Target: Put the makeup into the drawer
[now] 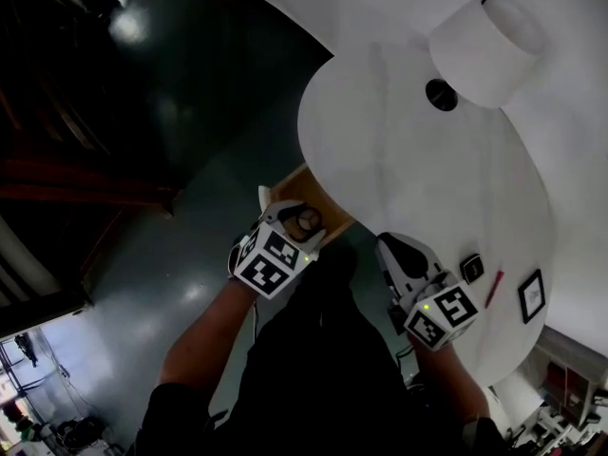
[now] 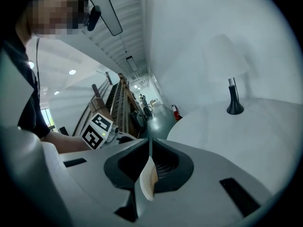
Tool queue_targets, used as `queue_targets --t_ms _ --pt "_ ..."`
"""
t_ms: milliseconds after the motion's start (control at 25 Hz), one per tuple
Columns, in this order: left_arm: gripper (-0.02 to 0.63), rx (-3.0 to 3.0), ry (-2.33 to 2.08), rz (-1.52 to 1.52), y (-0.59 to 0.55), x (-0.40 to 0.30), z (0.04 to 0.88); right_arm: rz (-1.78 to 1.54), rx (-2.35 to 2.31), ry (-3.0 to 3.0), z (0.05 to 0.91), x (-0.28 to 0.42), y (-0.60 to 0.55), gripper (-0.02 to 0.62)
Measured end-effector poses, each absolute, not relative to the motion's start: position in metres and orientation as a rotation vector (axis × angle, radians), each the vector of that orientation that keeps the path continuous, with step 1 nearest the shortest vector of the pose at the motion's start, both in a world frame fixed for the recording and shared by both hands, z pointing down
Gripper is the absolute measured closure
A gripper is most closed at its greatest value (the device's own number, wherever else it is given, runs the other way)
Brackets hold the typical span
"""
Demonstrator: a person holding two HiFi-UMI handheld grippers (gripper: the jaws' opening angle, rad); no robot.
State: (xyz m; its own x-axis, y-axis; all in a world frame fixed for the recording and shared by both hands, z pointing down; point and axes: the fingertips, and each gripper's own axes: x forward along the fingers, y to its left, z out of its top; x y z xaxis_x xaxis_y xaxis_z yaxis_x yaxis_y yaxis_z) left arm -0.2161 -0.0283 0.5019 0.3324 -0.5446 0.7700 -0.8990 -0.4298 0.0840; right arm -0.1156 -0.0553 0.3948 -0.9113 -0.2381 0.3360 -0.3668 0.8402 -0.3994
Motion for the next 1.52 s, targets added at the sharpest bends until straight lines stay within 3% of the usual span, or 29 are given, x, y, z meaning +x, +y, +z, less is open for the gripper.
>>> queue_targets --t_ms 680,1520 --pt "0.373 2.254 -0.927 1.137 -0.035 -0.225 0.619 0.743 0.469 -2.642 0.447 -0.125 -0.056 0.577" --pt "0.371 2.345 -0.711 1.412 -0.046 -0.217 0.697 0.813 0.572 -2.598 0.477 -0.113 -0.05 0.577"
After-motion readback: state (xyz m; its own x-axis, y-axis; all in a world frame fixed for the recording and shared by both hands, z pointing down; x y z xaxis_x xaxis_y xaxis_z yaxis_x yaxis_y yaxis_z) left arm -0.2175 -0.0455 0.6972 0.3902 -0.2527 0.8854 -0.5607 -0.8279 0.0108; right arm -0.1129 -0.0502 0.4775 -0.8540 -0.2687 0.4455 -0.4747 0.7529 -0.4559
